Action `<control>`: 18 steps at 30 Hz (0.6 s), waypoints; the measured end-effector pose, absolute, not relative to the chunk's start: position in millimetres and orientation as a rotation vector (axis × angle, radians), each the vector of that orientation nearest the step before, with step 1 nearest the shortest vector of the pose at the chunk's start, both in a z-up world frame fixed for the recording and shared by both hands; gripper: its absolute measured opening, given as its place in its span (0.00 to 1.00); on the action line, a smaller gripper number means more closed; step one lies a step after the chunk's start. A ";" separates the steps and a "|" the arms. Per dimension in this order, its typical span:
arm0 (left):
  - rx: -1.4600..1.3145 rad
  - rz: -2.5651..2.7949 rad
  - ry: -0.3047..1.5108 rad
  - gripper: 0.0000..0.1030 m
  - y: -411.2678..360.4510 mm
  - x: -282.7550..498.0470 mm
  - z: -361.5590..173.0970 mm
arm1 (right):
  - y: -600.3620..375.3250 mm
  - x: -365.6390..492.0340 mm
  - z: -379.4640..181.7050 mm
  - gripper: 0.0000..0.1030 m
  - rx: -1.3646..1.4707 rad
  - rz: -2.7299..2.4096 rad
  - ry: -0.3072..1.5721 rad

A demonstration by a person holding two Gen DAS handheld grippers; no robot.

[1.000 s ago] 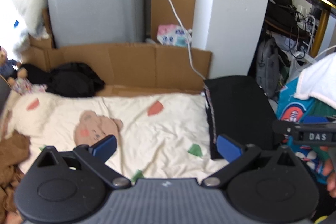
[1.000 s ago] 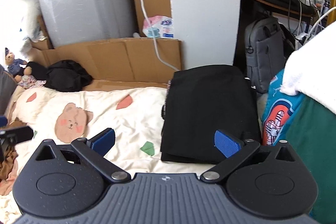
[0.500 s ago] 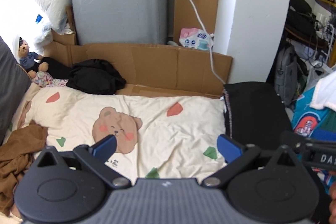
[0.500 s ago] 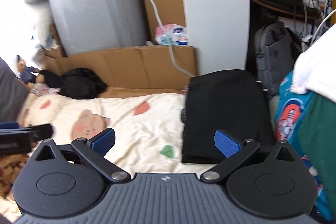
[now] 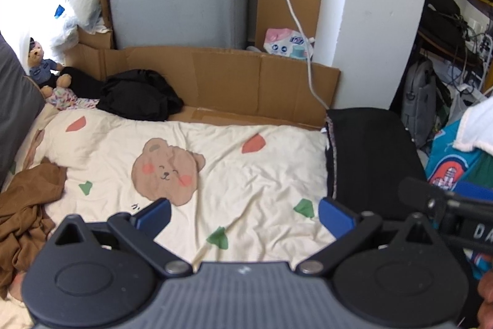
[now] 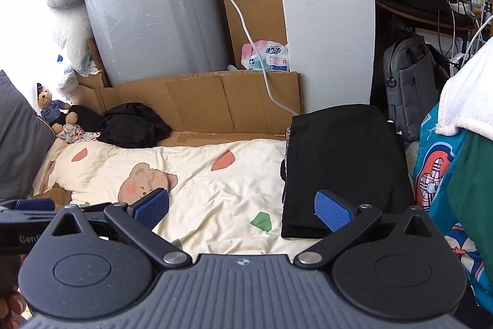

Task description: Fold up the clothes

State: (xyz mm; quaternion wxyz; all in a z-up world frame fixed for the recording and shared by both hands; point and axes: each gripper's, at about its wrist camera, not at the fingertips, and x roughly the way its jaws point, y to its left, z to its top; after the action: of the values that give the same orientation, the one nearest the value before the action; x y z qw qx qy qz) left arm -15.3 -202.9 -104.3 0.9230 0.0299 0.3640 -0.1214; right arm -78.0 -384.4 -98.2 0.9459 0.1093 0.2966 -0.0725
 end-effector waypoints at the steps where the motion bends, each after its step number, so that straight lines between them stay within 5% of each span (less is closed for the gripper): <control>1: 0.062 -0.245 0.747 1.00 -202.8 -16.2 -104.4 | -384.6 -78.6 -97.6 1.00 0.231 -0.147 0.608; 18: 0.087 -0.219 0.717 1.00 -202.4 -22.6 -99.9 | -374.9 -77.0 -103.5 1.00 0.227 -0.084 0.641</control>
State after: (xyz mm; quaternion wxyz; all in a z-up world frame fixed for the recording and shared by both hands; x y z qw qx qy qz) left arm -22.6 -202.4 -99.9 0.9296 0.0425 0.3500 -0.1071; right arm -77.0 -374.9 -103.5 0.9419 0.1112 0.3142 -0.0411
